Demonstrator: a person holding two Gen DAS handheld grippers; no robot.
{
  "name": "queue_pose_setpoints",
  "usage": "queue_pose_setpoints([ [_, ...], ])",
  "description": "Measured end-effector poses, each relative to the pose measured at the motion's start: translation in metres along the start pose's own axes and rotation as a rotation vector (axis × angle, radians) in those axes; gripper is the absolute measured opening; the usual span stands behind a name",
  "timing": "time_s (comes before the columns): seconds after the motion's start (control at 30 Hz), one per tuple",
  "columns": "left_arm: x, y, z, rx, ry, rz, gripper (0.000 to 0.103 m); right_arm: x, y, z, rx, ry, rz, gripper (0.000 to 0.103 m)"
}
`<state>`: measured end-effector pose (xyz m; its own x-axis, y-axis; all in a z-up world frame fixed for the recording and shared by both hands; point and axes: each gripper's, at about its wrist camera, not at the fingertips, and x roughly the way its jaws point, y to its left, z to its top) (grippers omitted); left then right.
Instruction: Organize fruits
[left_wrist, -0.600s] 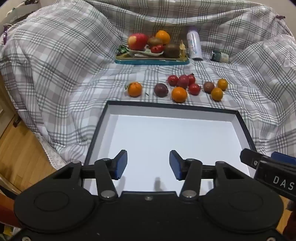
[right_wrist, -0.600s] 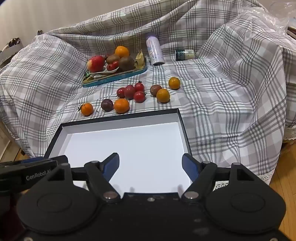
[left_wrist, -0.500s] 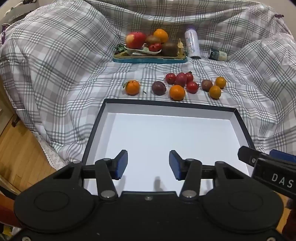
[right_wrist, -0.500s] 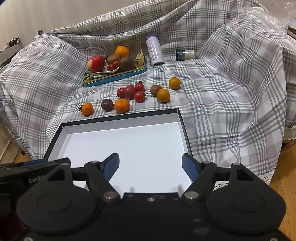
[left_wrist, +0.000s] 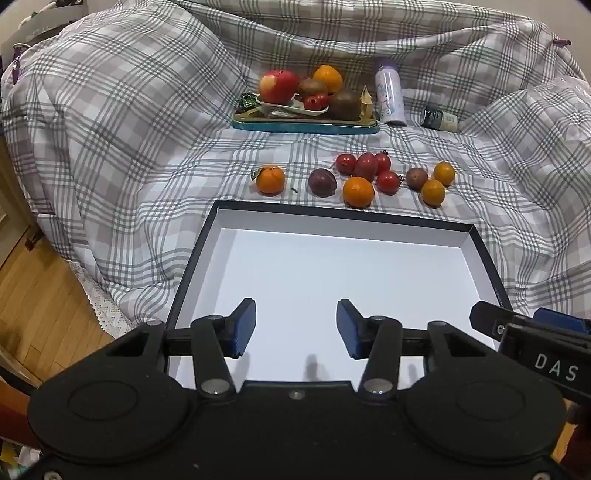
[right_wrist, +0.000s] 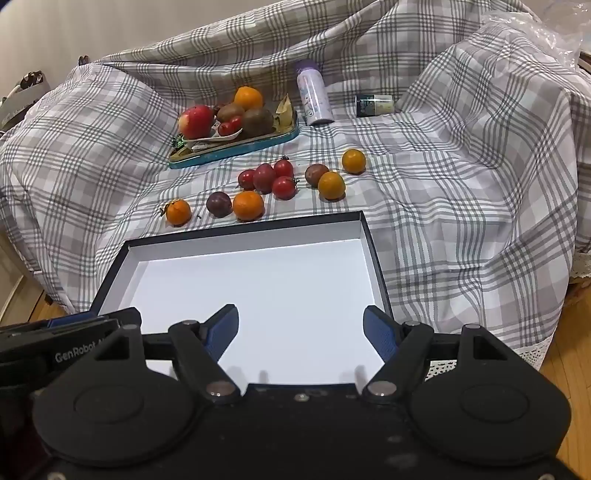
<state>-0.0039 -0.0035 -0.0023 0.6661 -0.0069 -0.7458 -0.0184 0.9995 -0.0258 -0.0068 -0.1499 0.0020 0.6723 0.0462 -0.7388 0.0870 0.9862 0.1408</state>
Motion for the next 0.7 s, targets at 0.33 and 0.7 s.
queue_pose_setpoints([
  [0.33,0.0006,0.0002,-0.0006,0.003,0.000,-0.001,0.055,0.0006,-0.0001,-0.0003,0.001,0.001,0.000,0.078],
  [0.7,0.0008,0.0001,0.0002,0.011,0.002,0.003,0.055,0.0014,0.0008,0.0001,-0.014,0.008,-0.008,0.078],
])
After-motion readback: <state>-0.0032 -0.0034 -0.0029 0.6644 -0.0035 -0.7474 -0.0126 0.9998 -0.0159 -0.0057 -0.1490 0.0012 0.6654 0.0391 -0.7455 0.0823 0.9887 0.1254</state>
